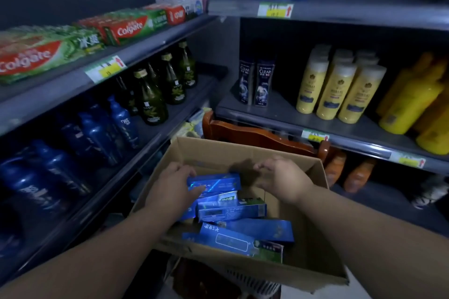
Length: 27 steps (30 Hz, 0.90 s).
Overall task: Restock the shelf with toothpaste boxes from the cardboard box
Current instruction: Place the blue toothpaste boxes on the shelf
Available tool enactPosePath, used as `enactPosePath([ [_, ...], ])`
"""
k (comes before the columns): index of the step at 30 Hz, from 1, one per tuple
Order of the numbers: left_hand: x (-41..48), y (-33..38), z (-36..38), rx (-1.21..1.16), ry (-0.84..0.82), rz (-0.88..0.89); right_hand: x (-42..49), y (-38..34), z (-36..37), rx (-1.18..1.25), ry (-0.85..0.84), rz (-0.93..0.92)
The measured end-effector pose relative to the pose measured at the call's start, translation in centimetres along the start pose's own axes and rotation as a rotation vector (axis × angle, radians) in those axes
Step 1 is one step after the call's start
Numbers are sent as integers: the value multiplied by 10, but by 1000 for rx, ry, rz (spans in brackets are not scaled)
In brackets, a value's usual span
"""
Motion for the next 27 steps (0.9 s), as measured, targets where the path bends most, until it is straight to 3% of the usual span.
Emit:
enactPosePath([
  [5, 20, -3, 52, 29, -146, 14, 4, 42, 43, 8, -102, 139],
  [12, 34, -15, 128, 226, -534, 59, 11, 79, 87, 7, -207, 325],
  [19, 51, -11, 144, 328, -607, 40, 18, 89, 118, 91, -311, 435],
  [27, 50, -16, 147, 303, -630, 68, 17, 91, 123, 195, -247, 473],
])
Point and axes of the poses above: each hand's wrist, its own x-axis towards the middle knuckle, its own z-axis out of the palm, y = z × x, the point moved 7 cm from there along x, towards the middle knuckle, and after that the axes turned 7 degrees about x, right-handed, at the moved point
